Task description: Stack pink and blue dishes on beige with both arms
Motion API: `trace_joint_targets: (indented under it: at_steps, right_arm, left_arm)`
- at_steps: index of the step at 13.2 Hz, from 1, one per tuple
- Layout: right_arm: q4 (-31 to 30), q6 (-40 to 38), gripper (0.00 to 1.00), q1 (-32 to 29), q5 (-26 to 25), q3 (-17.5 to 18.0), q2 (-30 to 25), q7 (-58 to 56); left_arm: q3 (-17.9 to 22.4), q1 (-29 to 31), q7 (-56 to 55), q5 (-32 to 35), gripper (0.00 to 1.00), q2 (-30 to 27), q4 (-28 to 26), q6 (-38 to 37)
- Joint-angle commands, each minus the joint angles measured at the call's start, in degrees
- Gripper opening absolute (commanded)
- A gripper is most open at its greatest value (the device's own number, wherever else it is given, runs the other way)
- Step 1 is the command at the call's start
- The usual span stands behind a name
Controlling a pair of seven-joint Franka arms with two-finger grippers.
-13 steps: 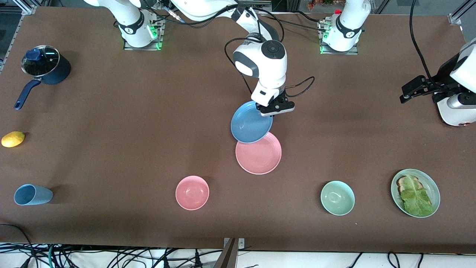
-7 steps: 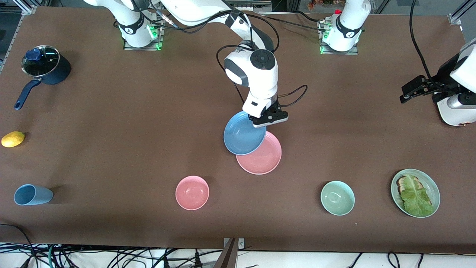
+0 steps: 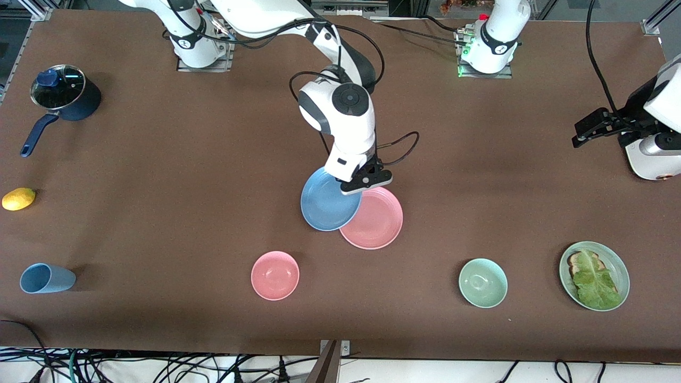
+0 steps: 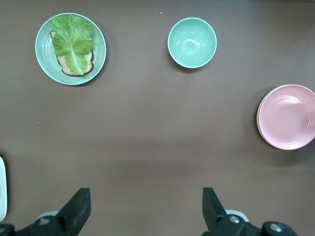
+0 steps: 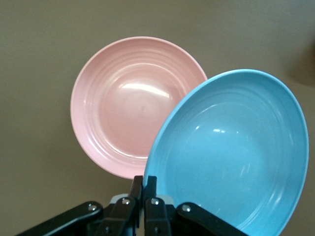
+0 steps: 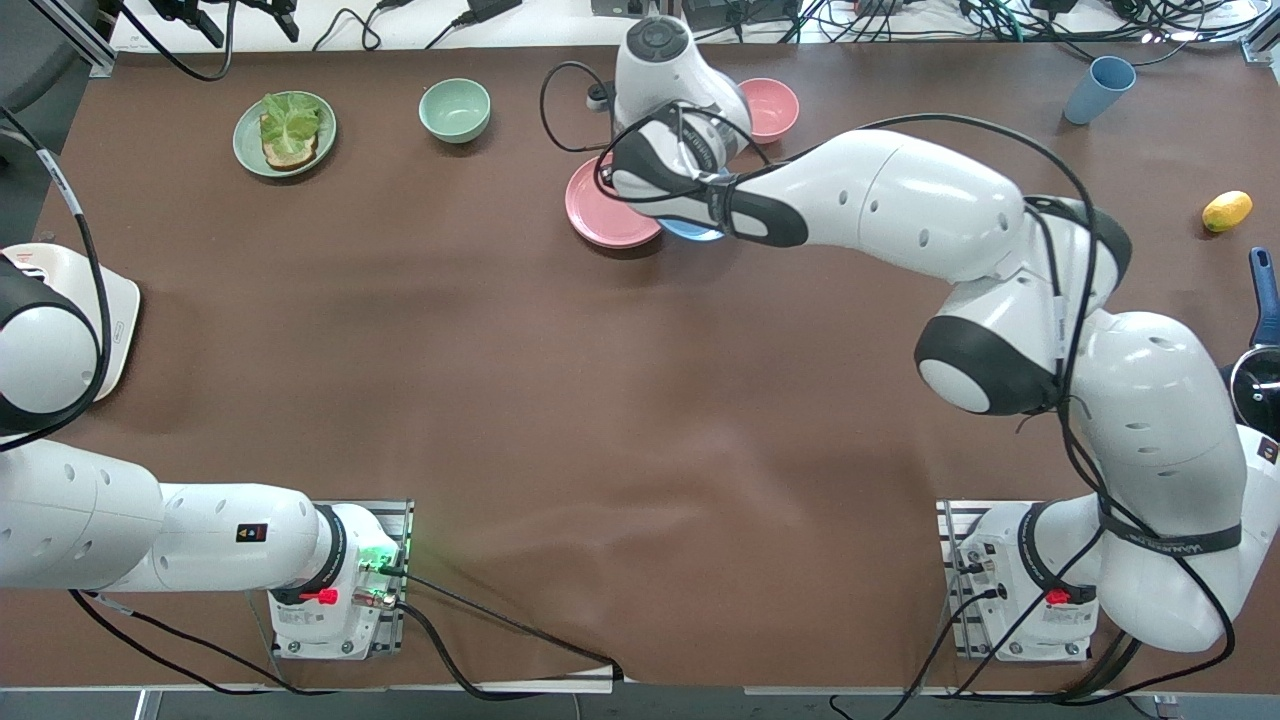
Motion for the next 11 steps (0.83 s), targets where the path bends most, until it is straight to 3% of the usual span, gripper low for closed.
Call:
trace_joint_targets:
  at_steps: [1,6,11]
  right_arm:
    - [-11.9,0.0,0.0,-3.4,1.0,2.3,-8.7,-2.7]
    - [-27.1,-0.9,0.0,-12.8,0.6,2.3,-21.8,-10.7]
    - [-34.6,-0.3,0.0,-23.4,-0.6,2.2,-23.4,-20.4]
  left_arm:
    - [0.1,0.0,1.1,0.0,1.0,0.6,1.6,-1.2]
    - [0.1,0.0,1.1,0.0,1.0,0.7,1.6,-1.2]
    - [0.1,-0.1,1.1,0.0,1.0,0.7,1.5,-1.2]
